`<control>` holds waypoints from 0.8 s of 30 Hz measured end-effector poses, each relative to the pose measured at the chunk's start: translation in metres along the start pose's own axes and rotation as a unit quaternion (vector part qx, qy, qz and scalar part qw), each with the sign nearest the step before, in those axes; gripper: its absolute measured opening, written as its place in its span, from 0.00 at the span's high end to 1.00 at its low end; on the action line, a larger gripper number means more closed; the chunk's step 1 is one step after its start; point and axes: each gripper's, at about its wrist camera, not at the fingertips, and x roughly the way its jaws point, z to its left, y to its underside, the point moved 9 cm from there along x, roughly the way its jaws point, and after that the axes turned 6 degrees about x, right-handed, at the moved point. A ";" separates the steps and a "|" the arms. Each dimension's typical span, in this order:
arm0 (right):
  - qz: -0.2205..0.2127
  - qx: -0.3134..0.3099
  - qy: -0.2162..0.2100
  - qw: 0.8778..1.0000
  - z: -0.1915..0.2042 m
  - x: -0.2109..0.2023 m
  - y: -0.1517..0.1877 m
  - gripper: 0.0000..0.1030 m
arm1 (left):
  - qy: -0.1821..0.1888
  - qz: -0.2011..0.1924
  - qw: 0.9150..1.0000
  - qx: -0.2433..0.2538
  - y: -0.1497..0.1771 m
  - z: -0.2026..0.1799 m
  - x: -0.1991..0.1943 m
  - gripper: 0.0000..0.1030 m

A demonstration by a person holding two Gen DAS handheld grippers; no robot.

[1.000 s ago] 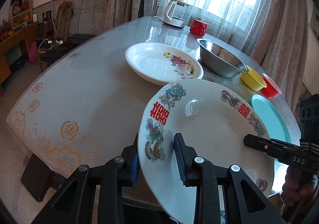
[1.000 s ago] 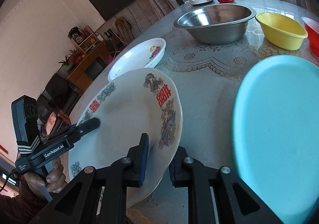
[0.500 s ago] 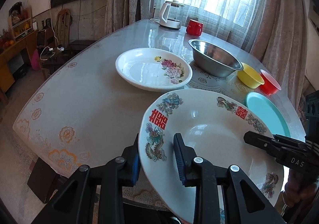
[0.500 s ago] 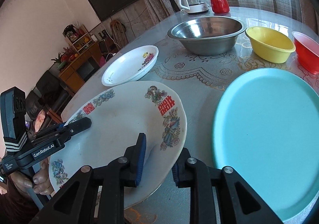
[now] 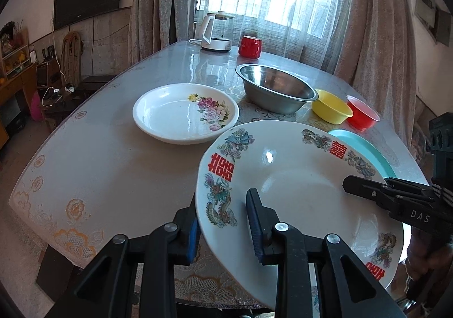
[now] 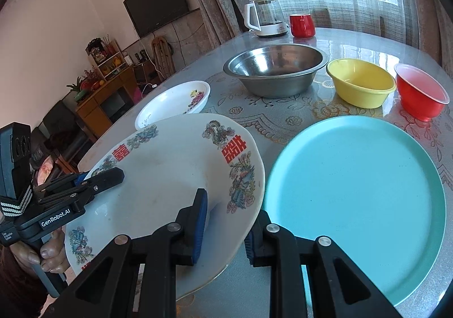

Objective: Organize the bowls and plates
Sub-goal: 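Grasp the large white red-character plate's rim with both grippers and lift, then lower the large white plate onto the teal plate and open both grippers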

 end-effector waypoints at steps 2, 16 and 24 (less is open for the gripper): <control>-0.007 0.003 0.004 1.000 -0.003 -0.007 -0.001 0.78 | 0.006 -0.004 1.000 0.010 -0.005 -0.009 0.000 0.71; -0.063 0.077 0.107 0.989 -0.094 -0.072 -0.010 0.77 | 0.085 -0.001 0.992 0.091 -0.051 -0.122 0.044 0.70; -0.068 0.117 0.166 0.977 -0.150 -0.084 -0.003 0.76 | 0.105 0.030 0.988 0.111 -0.057 -0.166 0.085 0.70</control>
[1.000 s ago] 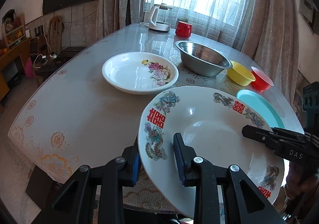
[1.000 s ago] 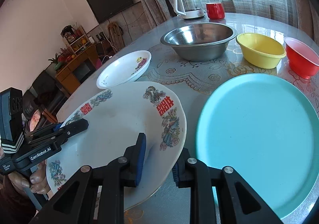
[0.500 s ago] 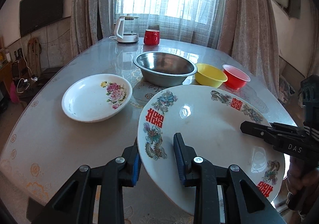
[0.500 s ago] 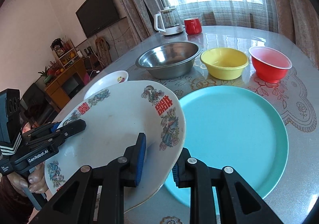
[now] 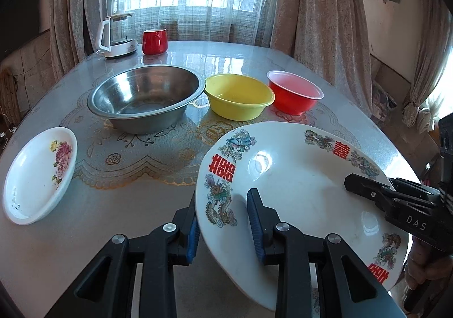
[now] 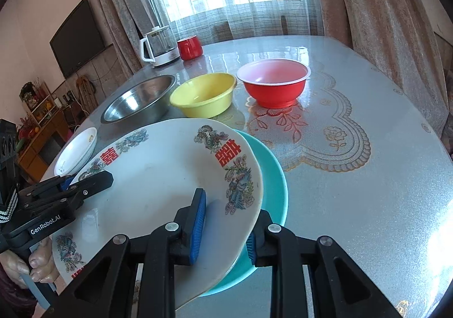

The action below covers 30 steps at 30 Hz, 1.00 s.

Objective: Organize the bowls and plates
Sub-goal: 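Lower the large white plate onto the teal plate and open both grippers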

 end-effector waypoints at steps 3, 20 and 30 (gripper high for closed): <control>0.005 0.015 0.009 1.000 -0.012 0.006 0.003 0.75 | -0.003 0.009 1.000 0.008 0.000 -0.004 0.008 0.70; -0.010 -0.021 0.053 0.998 -0.015 0.019 0.005 0.65 | -0.062 0.019 0.997 0.036 0.002 -0.003 0.016 0.65; 0.001 0.002 0.047 0.999 -0.019 0.010 0.003 0.65 | -0.070 0.021 0.997 0.009 0.006 -0.003 0.014 0.65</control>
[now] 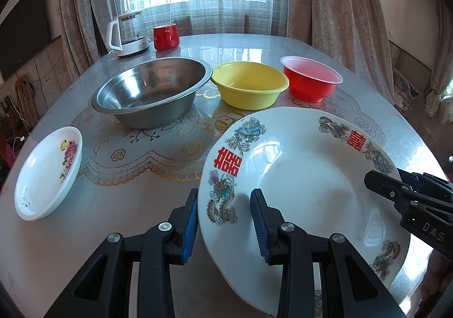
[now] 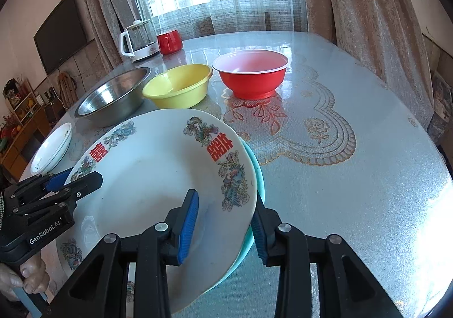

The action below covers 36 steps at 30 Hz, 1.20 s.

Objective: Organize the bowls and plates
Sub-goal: 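Lower the large white plate onto the teal plate and open both grippers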

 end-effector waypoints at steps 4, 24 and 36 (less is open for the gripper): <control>-0.012 -0.017 0.018 1.000 0.000 -0.007 0.001 0.71 | -0.002 0.000 1.000 -0.009 0.000 0.000 0.001 0.65; -0.031 -0.029 0.028 0.999 -0.001 0.000 -0.004 0.69 | -0.028 0.000 1.000 0.002 -0.004 -0.004 0.005 0.61; -0.016 -0.021 0.049 0.998 0.000 0.002 -0.002 0.66 | -0.016 -0.009 0.999 -0.029 0.003 0.009 -0.007 0.54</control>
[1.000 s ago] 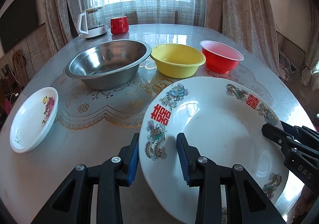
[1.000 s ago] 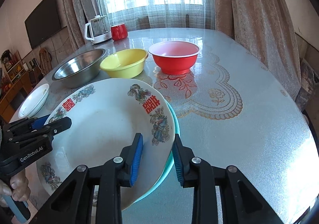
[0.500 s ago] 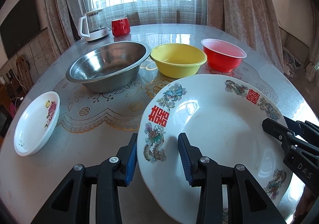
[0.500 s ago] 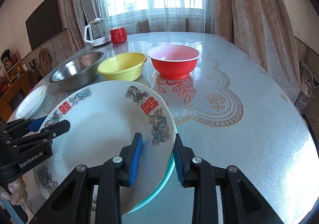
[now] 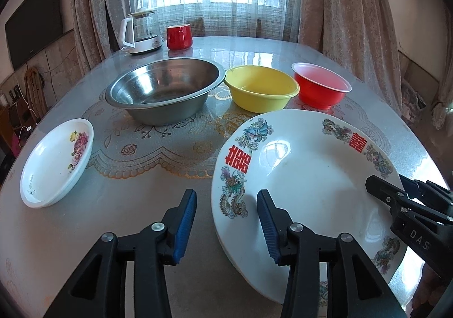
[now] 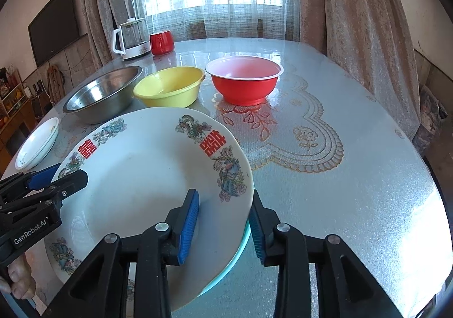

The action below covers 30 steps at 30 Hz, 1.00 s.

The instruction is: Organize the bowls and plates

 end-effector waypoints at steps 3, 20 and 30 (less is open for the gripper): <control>0.002 0.009 0.001 1.000 -0.002 -0.001 0.001 0.65 | 0.004 -0.004 1.000 -0.010 0.001 0.006 -0.004 0.51; -0.059 0.002 -0.004 0.998 0.021 -0.040 -0.034 0.62 | -0.048 -0.011 0.996 -0.075 0.029 0.076 -0.036 0.46; 0.001 -0.061 -0.142 0.988 0.130 -0.025 -0.028 0.61 | -0.084 -0.021 0.986 -0.140 0.052 0.153 -0.057 0.46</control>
